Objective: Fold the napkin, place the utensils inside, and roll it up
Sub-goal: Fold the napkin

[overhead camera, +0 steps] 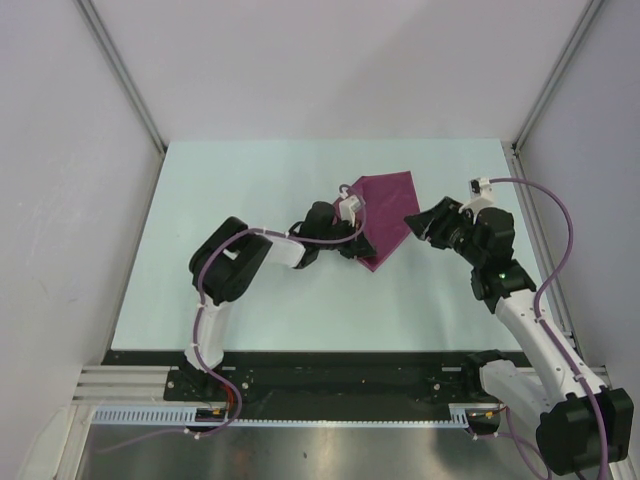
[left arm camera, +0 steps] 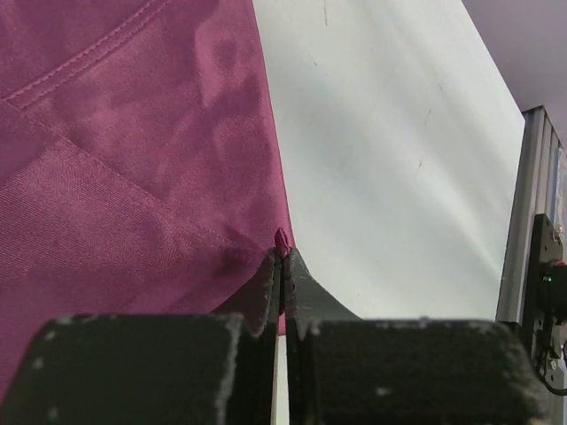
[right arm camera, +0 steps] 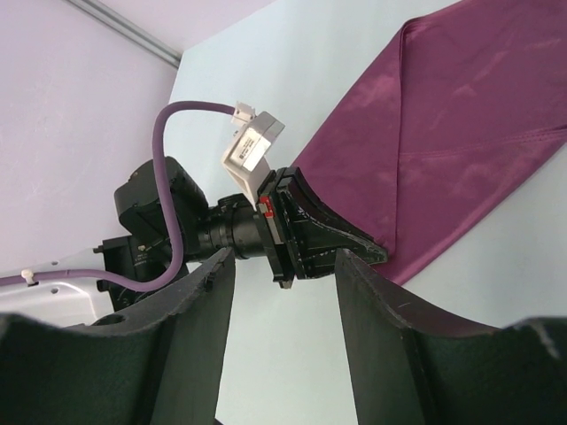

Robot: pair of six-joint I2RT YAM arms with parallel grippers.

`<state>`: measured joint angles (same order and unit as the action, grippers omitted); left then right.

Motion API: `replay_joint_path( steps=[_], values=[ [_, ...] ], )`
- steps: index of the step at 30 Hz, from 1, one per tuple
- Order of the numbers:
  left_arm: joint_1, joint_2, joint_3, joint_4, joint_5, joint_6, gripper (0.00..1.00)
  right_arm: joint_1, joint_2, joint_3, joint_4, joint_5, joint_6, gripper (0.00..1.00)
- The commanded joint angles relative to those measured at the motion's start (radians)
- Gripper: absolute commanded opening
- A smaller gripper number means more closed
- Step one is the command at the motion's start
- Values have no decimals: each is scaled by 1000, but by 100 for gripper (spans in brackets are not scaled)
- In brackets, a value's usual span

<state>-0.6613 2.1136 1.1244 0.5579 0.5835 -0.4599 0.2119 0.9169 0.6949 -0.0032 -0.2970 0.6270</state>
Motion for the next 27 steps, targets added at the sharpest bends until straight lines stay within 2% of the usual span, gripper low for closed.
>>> replay_joint_path(
  steps=[1,9,10,11,12,14,15,18,21,27],
  values=[
    [-17,8,-8,20,16,38,0,-5,-12,-8,20,-7,-6,54],
    [-32,11,-5,5,18,47,0,-5,-1,-15,22,-4,-7,54],
    [-34,13,-2,-6,22,47,3,-5,0,-17,23,-2,-6,54],
    [-34,17,0,-10,21,47,8,-5,5,-17,23,-2,-6,54],
    [-34,14,0,-15,22,44,22,-5,8,-20,23,1,-4,54],
    [-34,9,-2,-16,27,40,34,-5,17,-24,25,1,0,54],
    [-34,0,-8,-15,30,38,46,-6,20,-28,26,4,2,54],
    [-34,-29,-15,-21,41,35,59,-9,34,-29,26,6,7,54],
    [-35,-58,-34,-12,61,15,67,-12,46,-35,26,9,11,54],
    [-32,-161,-112,100,119,-85,74,-29,91,-49,23,32,26,54]
  ],
)
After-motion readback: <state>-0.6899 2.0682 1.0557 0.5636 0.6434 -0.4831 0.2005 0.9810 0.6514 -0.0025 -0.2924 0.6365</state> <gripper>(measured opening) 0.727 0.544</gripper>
